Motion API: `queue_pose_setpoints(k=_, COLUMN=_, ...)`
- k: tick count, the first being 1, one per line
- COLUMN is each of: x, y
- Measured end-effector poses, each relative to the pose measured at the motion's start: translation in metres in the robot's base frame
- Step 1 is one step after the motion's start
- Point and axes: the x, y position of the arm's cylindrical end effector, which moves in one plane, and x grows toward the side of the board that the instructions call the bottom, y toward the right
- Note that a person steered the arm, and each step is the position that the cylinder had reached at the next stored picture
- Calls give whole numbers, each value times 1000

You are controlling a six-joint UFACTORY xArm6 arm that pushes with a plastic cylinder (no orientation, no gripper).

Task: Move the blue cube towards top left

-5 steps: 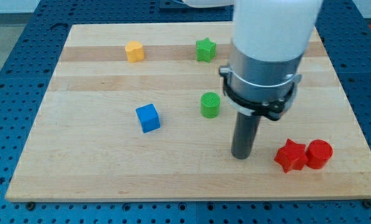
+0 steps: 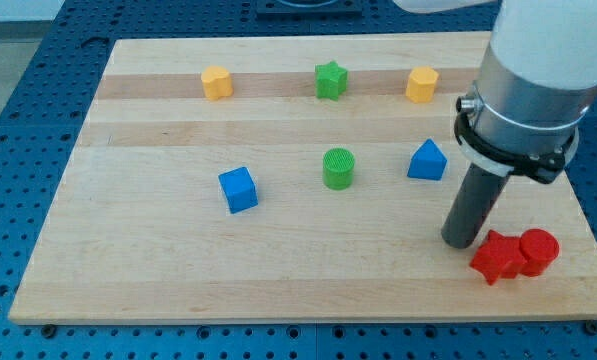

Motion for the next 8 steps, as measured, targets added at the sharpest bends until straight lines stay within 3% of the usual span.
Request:
queue_pose_setpoints(k=3, x=-14, y=-166)
queue_pose_setpoints(k=4, x=-42, y=-206)
queue_pose_setpoints(k=6, x=-106, y=-282)
queue_pose_setpoints(k=7, x=-116, y=-319)
queue_pose_setpoints(k=8, x=-99, y=-322)
